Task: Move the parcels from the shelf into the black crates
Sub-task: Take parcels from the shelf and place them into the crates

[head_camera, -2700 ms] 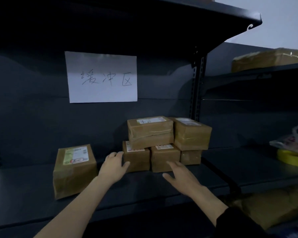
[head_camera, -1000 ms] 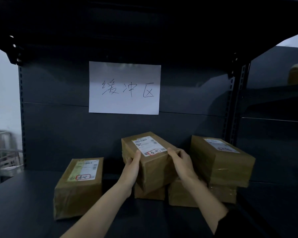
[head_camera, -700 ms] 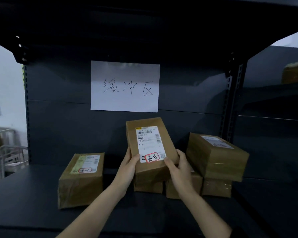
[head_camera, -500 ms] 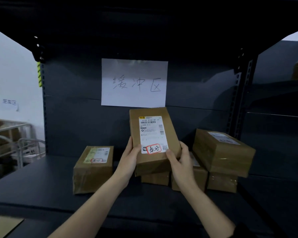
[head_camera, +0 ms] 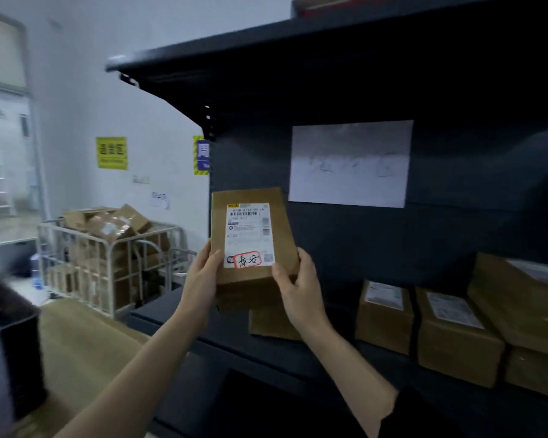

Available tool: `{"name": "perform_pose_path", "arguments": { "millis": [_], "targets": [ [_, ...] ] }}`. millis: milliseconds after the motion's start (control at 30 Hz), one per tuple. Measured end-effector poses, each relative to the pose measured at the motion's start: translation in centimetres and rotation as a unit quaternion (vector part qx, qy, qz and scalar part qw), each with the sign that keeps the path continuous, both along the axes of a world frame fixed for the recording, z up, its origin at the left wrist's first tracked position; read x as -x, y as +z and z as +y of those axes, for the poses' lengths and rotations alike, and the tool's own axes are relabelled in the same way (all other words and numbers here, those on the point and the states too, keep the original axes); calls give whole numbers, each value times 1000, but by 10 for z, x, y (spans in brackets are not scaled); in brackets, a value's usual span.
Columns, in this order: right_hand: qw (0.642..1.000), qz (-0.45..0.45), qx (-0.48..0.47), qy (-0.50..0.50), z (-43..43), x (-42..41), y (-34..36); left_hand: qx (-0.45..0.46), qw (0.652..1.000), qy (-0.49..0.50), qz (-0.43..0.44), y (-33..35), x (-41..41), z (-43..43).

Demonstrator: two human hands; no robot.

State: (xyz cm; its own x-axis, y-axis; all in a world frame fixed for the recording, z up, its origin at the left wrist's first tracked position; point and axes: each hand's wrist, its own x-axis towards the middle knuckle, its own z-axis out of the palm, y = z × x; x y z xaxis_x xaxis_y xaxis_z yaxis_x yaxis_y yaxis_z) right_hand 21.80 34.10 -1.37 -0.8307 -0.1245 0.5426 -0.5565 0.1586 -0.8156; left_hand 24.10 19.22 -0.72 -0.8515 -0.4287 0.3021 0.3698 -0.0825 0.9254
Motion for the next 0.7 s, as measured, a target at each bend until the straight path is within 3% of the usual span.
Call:
{"name": "perform_pose_path", "arguments": {
  "millis": [233, 700],
  "targets": [
    [995, -66, -33, 66, -73, 15, -22, 37, 997, 62, -32, -10, -3, -73],
    [981, -175, -82, -21, -139, 75, -54, 26, 986, -67, -151, -52, 95, -142]
  ]
}}
